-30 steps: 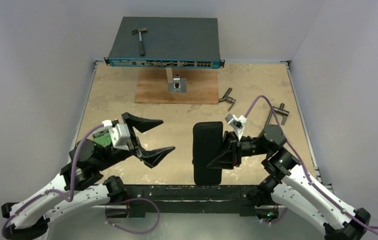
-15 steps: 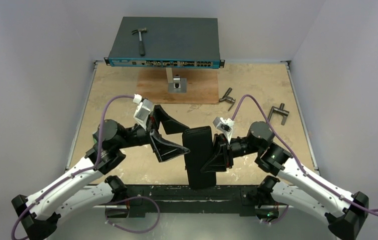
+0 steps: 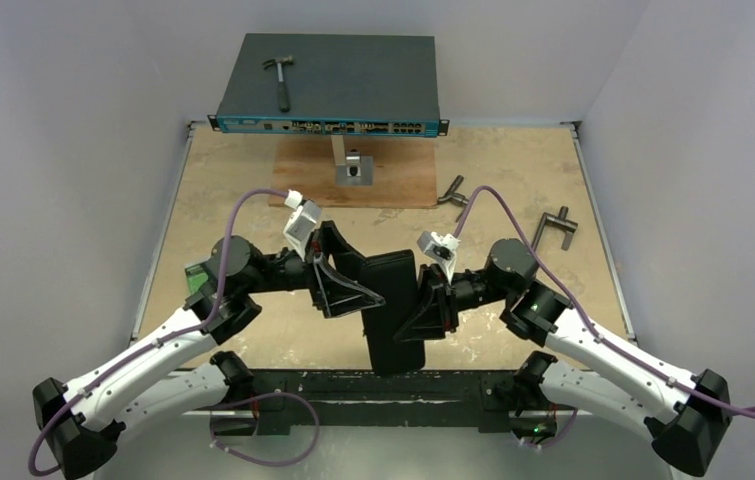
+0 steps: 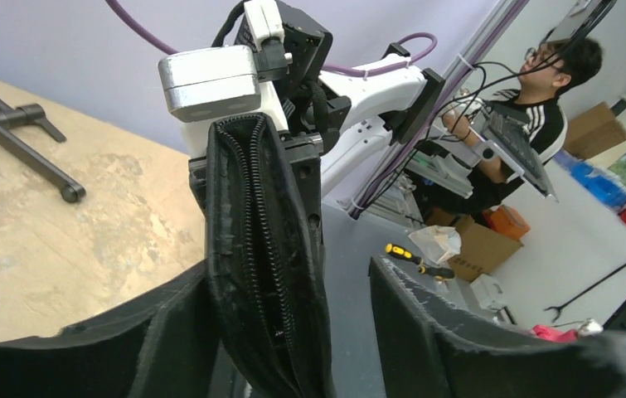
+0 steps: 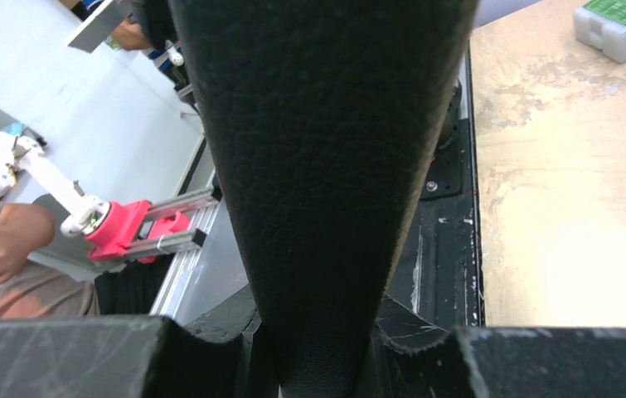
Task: Sort the hair-cutting tools
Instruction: Zip the hairdressing tool bag at the center of the board.
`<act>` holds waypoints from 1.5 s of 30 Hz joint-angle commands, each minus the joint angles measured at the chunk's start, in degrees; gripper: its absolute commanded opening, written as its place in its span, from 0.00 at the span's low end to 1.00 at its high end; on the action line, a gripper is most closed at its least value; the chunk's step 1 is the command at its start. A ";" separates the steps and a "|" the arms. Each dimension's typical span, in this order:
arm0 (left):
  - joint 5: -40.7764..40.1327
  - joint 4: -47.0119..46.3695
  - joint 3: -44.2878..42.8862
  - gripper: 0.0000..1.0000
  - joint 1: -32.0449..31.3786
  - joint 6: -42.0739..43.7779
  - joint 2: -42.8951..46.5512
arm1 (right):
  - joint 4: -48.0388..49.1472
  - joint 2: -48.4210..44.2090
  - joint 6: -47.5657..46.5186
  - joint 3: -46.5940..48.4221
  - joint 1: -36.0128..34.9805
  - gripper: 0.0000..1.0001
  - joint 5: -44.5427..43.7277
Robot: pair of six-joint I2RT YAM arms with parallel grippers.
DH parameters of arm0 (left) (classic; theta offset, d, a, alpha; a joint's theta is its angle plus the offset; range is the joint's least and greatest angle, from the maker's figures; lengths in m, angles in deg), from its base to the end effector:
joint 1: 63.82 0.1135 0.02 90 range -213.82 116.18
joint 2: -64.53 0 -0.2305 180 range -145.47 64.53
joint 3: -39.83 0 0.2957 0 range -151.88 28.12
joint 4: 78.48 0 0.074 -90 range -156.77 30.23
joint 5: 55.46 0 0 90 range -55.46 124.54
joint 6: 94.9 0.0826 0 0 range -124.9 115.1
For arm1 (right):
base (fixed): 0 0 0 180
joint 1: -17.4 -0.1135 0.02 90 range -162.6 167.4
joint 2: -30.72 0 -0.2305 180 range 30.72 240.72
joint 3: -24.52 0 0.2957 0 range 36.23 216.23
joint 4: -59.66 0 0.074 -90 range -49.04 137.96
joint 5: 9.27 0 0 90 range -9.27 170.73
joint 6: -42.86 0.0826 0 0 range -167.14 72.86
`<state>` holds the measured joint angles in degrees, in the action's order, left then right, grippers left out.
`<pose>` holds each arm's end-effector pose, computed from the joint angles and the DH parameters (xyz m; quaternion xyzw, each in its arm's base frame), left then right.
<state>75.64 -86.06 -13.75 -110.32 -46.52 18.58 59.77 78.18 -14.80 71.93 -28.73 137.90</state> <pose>0.1563 -0.2436 0.3542 0.3028 0.5563 -0.6705 0.3863 0.1431 0.2490 0.2832 -0.4106 0.5755 0.6549 0.2673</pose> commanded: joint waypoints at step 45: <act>-40.48 -1.66 6.69 0.13 -4.48 5.99 12.61 | 42.09 13.88 25.60 2.58 0.20 0.00 -4.53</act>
<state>42.64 -87.87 -6.86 -114.98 -44.62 29.31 93.21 92.50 6.02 73.15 -27.59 130.20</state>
